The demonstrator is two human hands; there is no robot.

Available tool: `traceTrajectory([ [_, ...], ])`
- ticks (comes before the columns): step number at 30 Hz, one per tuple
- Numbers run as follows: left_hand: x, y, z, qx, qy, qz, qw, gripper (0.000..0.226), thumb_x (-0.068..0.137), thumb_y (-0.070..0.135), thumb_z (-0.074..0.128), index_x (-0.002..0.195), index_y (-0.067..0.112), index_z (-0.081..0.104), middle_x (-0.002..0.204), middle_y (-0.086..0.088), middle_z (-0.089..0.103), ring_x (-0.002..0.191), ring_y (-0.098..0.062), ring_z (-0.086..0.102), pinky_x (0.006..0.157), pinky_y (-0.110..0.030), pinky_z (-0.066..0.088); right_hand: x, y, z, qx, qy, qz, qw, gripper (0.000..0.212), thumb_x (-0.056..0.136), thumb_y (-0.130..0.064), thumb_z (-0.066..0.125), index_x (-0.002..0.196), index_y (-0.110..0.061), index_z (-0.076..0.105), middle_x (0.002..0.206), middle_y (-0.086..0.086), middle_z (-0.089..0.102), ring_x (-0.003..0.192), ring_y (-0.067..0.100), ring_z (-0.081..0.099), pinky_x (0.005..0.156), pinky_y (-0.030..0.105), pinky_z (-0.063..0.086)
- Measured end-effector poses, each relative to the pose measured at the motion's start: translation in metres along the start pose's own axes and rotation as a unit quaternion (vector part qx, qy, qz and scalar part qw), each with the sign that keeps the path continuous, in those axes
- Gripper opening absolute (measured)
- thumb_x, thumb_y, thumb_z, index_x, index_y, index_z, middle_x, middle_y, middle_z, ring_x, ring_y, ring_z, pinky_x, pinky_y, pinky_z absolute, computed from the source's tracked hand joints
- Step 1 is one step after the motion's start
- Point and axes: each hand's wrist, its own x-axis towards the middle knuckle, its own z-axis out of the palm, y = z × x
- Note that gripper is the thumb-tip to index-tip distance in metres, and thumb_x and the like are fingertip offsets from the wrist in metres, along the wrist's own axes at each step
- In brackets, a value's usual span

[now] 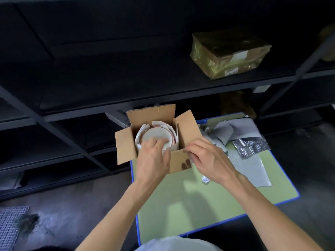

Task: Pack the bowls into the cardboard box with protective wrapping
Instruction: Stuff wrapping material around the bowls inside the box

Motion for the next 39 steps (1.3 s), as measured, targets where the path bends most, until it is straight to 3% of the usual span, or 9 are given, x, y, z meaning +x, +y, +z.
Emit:
traceTrajectory([
  [2, -0.008, 0.02, 0.011, -0.021, -0.006, 0.037, 0.999, 0.018, 0.093, 0.015, 0.062, 0.11, 0.013, 0.069, 0.095, -0.004, 0.062, 0.087, -0.028, 0.054, 0.075, -0.042, 0.046, -0.01, 0.009, -0.006, 0.002, -0.005, 0.012, 1.0, 0.012, 0.093, -0.012, 0.064, 0.099, -0.019, 0.071, 0.097, -0.009, 0.065, 0.095, 0.02, 0.058, 0.07, 0.031, 0.049],
  [5, -0.016, 0.043, 0.03, -0.041, -0.017, 0.09, 0.995, 0.011, 0.093, 0.012, 0.062, 0.101, 0.014, 0.068, 0.091, 0.002, 0.059, 0.081, -0.023, 0.051, 0.072, -0.038, 0.044, -0.026, 0.029, -0.01, 0.007, -0.027, 0.041, 0.999, 0.012, 0.093, -0.013, 0.062, 0.098, -0.021, 0.07, 0.095, -0.009, 0.065, 0.093, 0.02, 0.058, 0.068, 0.026, 0.041],
  [11, -0.03, 0.077, 0.075, -0.061, -0.121, 0.075, 0.988, 0.019, 0.094, 0.02, 0.056, 0.109, 0.019, 0.067, 0.093, 0.0, 0.062, 0.082, -0.025, 0.058, 0.071, -0.039, 0.049, -0.063, 0.086, -0.003, 0.036, -0.095, 0.097, 0.99, 0.019, 0.095, -0.021, 0.061, 0.112, -0.025, 0.068, 0.108, -0.011, 0.063, 0.104, 0.015, 0.058, 0.077, 0.033, 0.05],
  [19, -0.036, 0.093, 0.131, 0.007, -0.24, 0.016, 0.971, 0.029, 0.097, 0.029, 0.047, 0.122, 0.021, 0.059, 0.108, -0.003, 0.058, 0.096, -0.027, 0.055, 0.08, -0.038, 0.046, -0.104, 0.164, 0.011, 0.042, -0.187, 0.169, 0.967, 0.028, 0.099, -0.031, 0.054, 0.126, -0.031, 0.062, 0.125, -0.016, 0.058, 0.122, 0.008, 0.051, 0.094, 0.029, 0.046],
  [29, -0.017, 0.103, 0.162, 0.023, -0.227, -0.067, 0.971, 0.044, 0.096, 0.026, 0.05, 0.139, 0.021, 0.048, 0.118, -0.006, 0.053, 0.104, -0.03, 0.053, 0.09, -0.04, 0.045, -0.085, 0.217, 0.002, 0.045, -0.214, 0.175, 0.96, 0.038, 0.099, -0.028, 0.052, 0.137, -0.027, 0.055, 0.138, -0.009, 0.054, 0.128, 0.013, 0.049, 0.1, 0.036, 0.044],
  [39, 0.014, 0.115, 0.17, 0.038, -0.18, -0.083, 0.98, 0.02, 0.093, 0.02, 0.051, 0.111, 0.011, 0.057, 0.104, -0.007, 0.051, 0.093, -0.029, 0.049, 0.082, -0.039, 0.043, -0.009, 0.265, -0.011, -0.007, -0.192, 0.182, 0.964, 0.053, 0.099, -0.03, 0.055, 0.148, -0.016, 0.041, 0.147, 0.004, 0.044, 0.134, 0.024, 0.042, 0.104, 0.042, 0.042],
])
